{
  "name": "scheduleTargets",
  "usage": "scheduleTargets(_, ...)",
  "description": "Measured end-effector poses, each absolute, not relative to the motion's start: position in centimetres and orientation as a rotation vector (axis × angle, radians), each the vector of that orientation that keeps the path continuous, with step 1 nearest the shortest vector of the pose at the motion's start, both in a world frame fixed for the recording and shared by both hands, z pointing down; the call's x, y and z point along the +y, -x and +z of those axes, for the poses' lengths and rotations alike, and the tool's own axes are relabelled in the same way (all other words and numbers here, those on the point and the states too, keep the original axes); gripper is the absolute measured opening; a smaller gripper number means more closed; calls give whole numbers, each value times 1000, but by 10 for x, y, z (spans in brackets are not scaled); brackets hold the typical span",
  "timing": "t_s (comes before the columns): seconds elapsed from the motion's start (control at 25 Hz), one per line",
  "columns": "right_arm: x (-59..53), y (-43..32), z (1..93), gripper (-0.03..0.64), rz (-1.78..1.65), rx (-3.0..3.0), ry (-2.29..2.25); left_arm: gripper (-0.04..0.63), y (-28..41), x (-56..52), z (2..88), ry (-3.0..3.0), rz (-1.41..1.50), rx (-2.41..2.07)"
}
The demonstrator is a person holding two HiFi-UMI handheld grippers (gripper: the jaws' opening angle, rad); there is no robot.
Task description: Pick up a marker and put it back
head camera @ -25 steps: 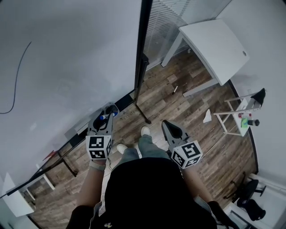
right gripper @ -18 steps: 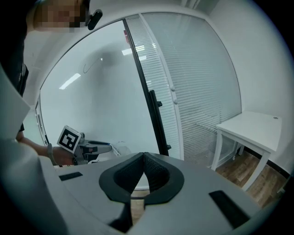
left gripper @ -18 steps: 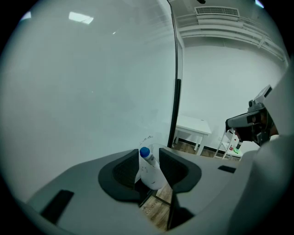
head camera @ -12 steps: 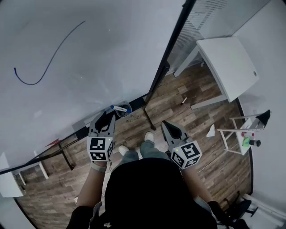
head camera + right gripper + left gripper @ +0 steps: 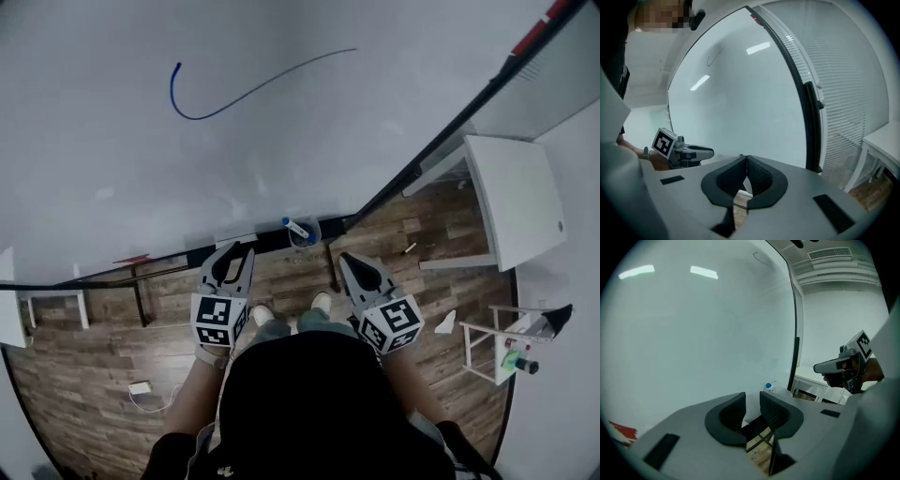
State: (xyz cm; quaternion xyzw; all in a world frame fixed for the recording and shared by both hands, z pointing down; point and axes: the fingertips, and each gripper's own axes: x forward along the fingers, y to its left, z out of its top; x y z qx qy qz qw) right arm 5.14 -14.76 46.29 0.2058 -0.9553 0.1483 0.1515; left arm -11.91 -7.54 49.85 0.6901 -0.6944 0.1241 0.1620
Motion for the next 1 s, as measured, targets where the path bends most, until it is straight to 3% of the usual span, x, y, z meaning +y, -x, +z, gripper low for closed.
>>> scheduleTargets(0.6, -109, 59, 450, 29, 319, -2799, -143, 78, 180, 7, 482, -1690, 215, -2227)
scheduleTargets(1.0, -79, 93, 445, 28, 284, -2801, 44, 64, 202, 40, 465, -1542, 125, -2349)
